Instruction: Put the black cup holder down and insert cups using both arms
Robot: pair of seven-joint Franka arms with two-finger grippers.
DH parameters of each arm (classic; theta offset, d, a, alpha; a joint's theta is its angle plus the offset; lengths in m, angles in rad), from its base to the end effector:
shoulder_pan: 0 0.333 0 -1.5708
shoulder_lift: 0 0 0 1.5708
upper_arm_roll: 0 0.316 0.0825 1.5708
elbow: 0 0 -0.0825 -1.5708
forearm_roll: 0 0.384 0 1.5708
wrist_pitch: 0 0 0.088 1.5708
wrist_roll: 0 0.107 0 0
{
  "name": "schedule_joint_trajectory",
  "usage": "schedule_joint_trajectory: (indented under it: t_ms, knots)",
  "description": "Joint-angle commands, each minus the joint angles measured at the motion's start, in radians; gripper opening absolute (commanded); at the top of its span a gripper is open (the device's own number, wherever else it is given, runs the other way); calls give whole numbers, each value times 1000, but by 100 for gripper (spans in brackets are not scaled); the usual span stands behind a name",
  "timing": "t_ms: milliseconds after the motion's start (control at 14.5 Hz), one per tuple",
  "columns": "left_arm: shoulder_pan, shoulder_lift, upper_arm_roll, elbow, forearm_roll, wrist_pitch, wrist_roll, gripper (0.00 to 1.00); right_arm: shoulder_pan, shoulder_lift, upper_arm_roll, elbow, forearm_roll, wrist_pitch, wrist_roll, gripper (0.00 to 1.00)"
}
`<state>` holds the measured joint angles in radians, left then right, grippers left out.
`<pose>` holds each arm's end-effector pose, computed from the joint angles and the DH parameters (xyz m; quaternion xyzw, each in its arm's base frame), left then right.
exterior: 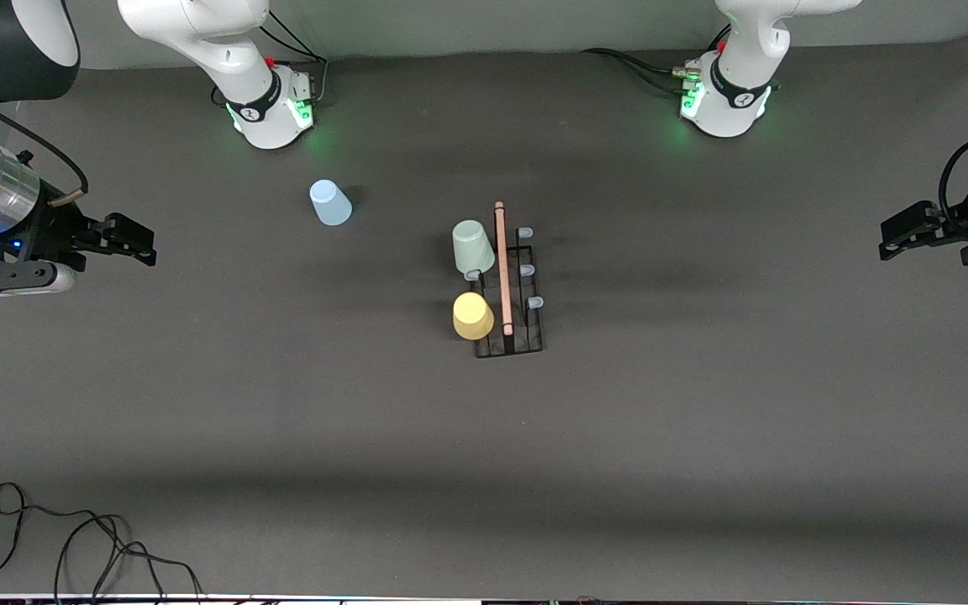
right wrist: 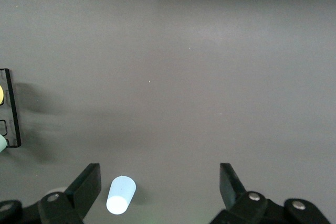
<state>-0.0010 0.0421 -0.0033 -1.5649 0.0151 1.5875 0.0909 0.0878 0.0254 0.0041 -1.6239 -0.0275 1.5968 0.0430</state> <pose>0.5684 -0.0008 0.6051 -0.9988 0.0478 0.0101 0.0071 0.5599 0.0487 0.5875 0.9992 0.0252 -0.0253 0.0154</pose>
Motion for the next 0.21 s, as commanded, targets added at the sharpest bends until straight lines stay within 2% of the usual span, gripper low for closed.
schedule_joint_trajectory:
  t_ms: [0, 138]
  knots:
    - [-4, -11, 2, -12, 13, 3, 9, 100, -10, -32, 4, -31, -12, 19, -17, 100]
    - [-5, -11, 2, -14, 13, 5, 7, 100, -10, -33, -10, -33, -8, 17, -17, 100]
